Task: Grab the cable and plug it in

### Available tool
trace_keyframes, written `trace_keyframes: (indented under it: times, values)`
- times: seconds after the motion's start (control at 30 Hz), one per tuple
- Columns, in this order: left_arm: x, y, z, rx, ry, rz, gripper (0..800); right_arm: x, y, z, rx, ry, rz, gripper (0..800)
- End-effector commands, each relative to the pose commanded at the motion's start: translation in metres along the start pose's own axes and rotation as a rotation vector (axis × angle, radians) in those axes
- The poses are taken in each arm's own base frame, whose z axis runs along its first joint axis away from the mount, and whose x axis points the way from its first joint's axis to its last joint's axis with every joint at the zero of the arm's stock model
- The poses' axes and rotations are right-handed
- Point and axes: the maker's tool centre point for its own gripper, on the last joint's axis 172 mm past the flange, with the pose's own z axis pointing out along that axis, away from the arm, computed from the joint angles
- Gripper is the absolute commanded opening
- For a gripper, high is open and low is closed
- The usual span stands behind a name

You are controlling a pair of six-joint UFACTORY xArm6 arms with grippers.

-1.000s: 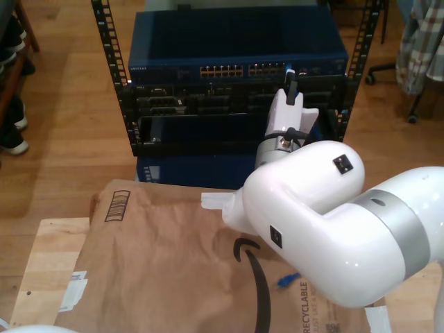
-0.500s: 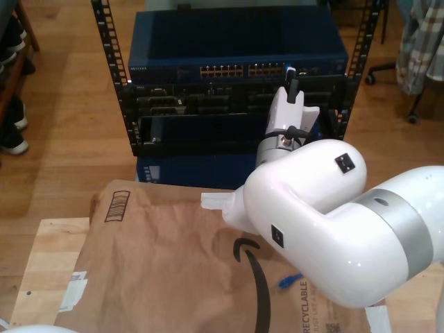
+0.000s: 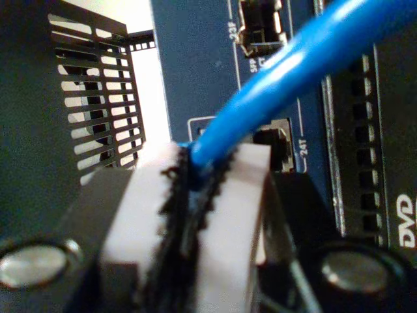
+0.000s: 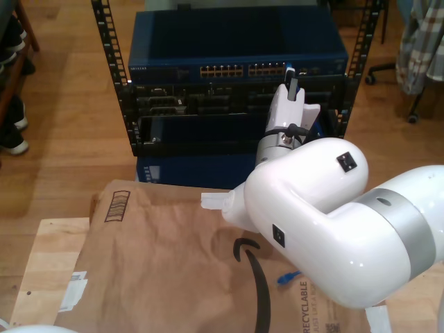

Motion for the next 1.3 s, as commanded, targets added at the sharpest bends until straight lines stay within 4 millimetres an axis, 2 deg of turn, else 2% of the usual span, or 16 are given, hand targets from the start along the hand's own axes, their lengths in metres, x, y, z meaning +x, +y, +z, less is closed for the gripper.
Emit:
trace_keyframes:
  times: [0.5, 0.77, 1.3]
  values:
    - [0.0000, 0.0000, 0.0000, 0.000, 0.000, 0.000, 800, 0.0018, -0.0045, 0.0049, 0.009, 0.005, 0.009, 0]
    - [0.0000, 0.0000, 0.0000, 0.000, 0.000, 0.000, 800, 0.0088, -0.0022, 0.0076, 0.007, 0.016, 0.005, 0]
    - [0.0000, 0.0000, 0.0000, 0.000, 0.000, 0.000, 799, 0.0043, -0.0001, 0.0033, 0.002, 0.006, -0.001, 0]
